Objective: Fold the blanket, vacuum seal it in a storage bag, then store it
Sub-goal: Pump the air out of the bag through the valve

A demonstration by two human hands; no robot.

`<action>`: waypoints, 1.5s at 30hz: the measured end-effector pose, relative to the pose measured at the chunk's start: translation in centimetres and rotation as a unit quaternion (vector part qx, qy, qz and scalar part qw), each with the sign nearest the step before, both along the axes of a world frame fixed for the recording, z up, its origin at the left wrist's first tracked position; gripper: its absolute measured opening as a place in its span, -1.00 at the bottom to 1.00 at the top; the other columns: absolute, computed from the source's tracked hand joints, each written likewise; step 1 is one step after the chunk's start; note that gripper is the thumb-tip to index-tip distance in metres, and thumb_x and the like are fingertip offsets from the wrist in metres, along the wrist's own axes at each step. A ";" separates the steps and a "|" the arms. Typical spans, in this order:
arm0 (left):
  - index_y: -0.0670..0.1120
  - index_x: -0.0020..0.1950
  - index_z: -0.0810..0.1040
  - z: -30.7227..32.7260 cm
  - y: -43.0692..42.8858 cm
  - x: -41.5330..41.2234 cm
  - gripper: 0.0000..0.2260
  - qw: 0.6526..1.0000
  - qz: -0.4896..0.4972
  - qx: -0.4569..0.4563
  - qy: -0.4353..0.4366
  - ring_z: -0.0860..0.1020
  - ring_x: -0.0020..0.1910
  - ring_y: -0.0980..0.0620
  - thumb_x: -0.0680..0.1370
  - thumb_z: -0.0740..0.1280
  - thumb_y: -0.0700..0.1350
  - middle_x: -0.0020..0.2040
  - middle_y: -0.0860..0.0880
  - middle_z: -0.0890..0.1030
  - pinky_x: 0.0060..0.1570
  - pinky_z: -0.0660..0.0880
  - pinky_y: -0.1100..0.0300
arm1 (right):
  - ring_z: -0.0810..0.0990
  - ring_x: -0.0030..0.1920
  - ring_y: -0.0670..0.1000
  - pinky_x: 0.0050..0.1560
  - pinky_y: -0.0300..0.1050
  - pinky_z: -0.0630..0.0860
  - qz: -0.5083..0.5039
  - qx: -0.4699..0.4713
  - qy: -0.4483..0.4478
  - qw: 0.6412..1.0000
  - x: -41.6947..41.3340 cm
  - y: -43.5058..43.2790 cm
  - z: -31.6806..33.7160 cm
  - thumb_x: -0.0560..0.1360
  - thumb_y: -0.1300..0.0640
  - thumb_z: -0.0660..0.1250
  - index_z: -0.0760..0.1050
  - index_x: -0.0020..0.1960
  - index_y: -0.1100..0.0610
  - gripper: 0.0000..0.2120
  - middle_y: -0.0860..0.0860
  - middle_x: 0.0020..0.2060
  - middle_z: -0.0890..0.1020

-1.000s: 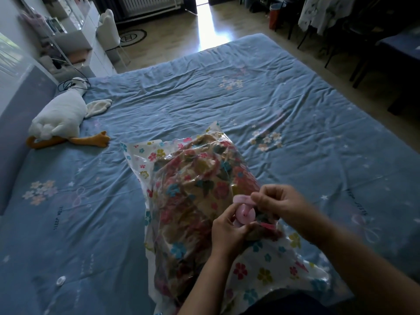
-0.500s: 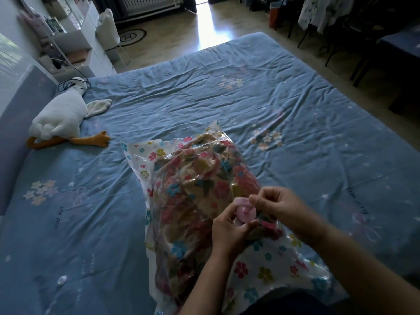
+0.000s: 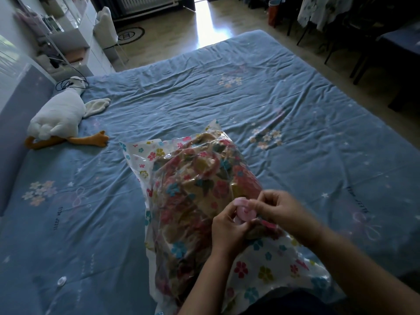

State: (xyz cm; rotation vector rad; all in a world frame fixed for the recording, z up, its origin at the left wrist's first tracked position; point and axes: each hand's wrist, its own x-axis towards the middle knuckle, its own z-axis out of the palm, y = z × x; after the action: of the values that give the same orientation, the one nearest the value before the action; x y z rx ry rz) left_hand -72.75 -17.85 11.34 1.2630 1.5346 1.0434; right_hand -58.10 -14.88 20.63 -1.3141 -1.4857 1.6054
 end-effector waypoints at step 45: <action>0.11 0.11 0.60 0.2 0.0 -0.3 -0.59 1.000 -0.006 -0.001 0.005 0.61 0.02 0.30 0.34 0.59 -0.18 -0.01 0.20 0.66 0.01 0.52 0.41 | 0.43 -0.47 -0.05 -0.32 0.13 0.46 -0.019 0.110 -0.140 0.984 -0.2 0.2 -3.4 0.38 -0.29 0.34 0.49 -0.36 0.20 -0.47 0.03 -0.49 0.50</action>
State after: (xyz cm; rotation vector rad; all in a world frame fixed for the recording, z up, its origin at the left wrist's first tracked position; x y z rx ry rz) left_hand -73.03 -17.88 11.51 1.2758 1.5336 1.0303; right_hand -58.32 -14.69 17.23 -1.4735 -1.7369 1.2270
